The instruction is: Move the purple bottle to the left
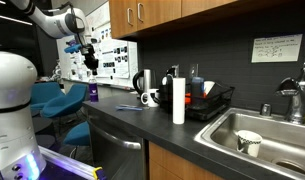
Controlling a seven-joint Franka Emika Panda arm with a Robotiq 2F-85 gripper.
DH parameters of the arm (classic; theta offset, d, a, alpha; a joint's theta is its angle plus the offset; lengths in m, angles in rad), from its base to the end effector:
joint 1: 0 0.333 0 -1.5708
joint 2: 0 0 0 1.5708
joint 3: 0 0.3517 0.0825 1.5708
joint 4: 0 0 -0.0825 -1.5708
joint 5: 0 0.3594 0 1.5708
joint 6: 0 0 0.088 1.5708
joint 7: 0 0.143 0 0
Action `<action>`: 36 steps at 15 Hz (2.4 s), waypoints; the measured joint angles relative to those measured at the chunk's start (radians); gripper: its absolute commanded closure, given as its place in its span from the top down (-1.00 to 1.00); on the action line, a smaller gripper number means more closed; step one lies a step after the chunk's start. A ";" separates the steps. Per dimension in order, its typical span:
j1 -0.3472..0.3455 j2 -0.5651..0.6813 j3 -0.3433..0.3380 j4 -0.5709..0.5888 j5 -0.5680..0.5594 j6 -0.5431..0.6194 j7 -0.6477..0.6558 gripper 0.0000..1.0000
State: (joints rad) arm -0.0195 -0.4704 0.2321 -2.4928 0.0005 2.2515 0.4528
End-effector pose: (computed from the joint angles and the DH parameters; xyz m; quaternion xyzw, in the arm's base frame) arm 0.3835 0.0884 0.4769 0.9848 -0.1255 0.1195 0.0148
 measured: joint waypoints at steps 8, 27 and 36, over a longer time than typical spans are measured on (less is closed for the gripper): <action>0.008 0.274 0.073 0.255 -0.137 0.023 0.113 -0.93; 0.222 0.908 -0.142 1.073 -0.229 -0.178 0.111 -0.93; 0.228 1.041 -0.220 1.242 -0.223 -0.178 0.120 -0.93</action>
State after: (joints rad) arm 0.2090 0.5703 0.0120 -1.2512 -0.2227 2.0735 0.5731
